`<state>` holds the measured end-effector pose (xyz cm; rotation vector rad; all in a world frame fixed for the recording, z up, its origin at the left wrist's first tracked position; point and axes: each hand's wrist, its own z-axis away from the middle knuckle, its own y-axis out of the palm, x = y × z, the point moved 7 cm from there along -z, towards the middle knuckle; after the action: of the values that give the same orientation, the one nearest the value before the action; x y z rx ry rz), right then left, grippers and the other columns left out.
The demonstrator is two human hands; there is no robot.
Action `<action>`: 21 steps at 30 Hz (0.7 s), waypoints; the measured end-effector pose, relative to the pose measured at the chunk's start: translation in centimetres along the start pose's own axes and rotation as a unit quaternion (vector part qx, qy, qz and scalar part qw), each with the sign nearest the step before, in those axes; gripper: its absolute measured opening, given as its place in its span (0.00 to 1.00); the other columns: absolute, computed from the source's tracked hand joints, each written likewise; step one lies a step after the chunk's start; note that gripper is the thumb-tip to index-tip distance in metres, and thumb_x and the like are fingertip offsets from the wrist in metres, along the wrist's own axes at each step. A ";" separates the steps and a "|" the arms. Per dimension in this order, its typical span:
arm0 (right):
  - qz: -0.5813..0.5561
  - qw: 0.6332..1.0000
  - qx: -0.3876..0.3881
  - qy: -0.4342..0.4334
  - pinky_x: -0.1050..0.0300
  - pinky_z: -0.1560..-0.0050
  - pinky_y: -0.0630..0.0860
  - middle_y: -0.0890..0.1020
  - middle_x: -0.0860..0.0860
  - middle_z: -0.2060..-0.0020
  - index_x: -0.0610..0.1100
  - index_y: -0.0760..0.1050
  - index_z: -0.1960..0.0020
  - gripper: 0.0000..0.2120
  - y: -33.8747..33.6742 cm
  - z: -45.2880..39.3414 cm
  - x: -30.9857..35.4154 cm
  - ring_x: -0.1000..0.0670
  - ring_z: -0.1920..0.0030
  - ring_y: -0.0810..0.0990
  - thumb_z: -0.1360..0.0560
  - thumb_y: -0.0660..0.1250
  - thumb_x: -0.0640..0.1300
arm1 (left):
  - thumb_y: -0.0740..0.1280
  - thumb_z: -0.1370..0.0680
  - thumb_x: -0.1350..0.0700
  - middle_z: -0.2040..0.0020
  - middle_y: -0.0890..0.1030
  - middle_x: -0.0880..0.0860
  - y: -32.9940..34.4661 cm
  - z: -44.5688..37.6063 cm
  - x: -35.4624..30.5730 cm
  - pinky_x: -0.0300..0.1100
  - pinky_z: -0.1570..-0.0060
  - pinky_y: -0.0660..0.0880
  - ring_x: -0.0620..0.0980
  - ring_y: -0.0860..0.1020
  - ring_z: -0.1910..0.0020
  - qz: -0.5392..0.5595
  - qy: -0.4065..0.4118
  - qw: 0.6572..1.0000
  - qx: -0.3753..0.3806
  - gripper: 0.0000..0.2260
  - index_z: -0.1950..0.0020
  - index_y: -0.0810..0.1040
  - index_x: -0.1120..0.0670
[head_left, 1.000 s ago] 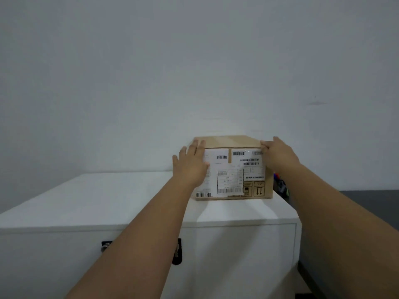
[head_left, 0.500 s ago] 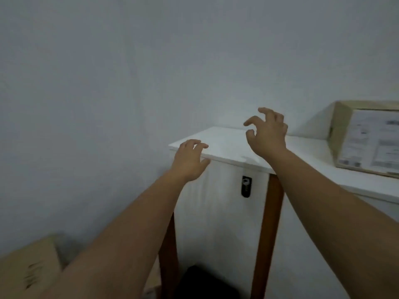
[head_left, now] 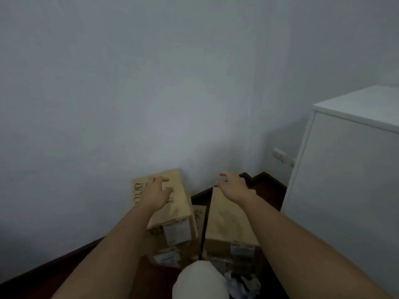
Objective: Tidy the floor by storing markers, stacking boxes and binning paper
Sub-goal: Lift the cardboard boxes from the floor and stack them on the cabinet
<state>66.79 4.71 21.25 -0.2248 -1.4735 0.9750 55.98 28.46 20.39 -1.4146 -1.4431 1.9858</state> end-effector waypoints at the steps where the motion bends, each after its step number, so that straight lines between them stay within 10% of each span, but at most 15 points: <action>1: -0.031 0.999 0.031 0.017 0.52 0.33 0.64 0.66 0.43 0.28 0.47 0.64 0.27 0.23 2.7 -0.1 -0.3 0.41 0.29 0.63 0.21 0.59 0.50 | 0.64 0.21 0.46 0.29 0.67 0.57 0.3 0.2 3.1 0.52 0.33 0.65 0.61 0.66 0.31 0.002 -0.039 0.999 0.005 0.19 0.31 0.72 0.48; 8: -0.147 0.976 0.123 0.106 0.58 0.36 0.63 0.63 0.48 0.25 0.44 0.56 0.23 0.27 14.8 -1.4 -2.2 0.45 0.26 0.62 0.19 0.57 0.51 | 0.65 0.21 0.49 0.28 0.66 0.57 3.9 2.3 16.7 0.55 0.33 0.68 0.62 0.68 0.31 0.158 -0.214 0.964 -0.011 0.26 0.25 0.64 0.52; 14: -0.303 0.922 0.123 0.206 0.54 0.44 0.68 0.66 0.44 0.27 0.44 0.56 0.23 0.28 20.0 -2.3 -3.4 0.42 0.31 0.69 0.19 0.59 0.50 | 0.66 0.21 0.49 0.24 0.64 0.56 8.0 2.8 20.8 0.57 0.31 0.67 0.60 0.67 0.28 0.418 -0.329 0.846 -0.019 0.34 0.21 0.52 0.54; 18: -0.376 0.892 0.105 0.227 0.57 0.61 0.72 0.78 0.47 0.44 0.45 0.66 0.28 0.21 22.1 -2.9 -3.3 0.52 0.54 0.77 0.19 0.60 0.48 | 0.70 0.25 0.44 0.24 0.61 0.54 9.3 2.3 22.1 0.58 0.35 0.70 0.60 0.68 0.29 0.461 -0.361 0.809 -0.048 0.35 0.22 0.60 0.51; 21: -0.428 0.876 0.016 0.223 0.49 0.56 0.79 0.79 0.44 0.47 0.44 0.67 0.34 0.18 21.8 -3.3 -3.0 0.47 0.53 0.80 0.21 0.63 0.47 | 0.73 0.29 0.42 0.29 0.62 0.51 8.8 1.7 21.6 0.65 0.42 0.75 0.59 0.70 0.34 0.486 -0.361 0.791 -0.087 0.31 0.29 0.70 0.49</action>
<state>61.39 17.64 3.95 0.2185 -0.9561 0.1930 47.00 38.97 1.54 -1.7975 -1.2359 3.4145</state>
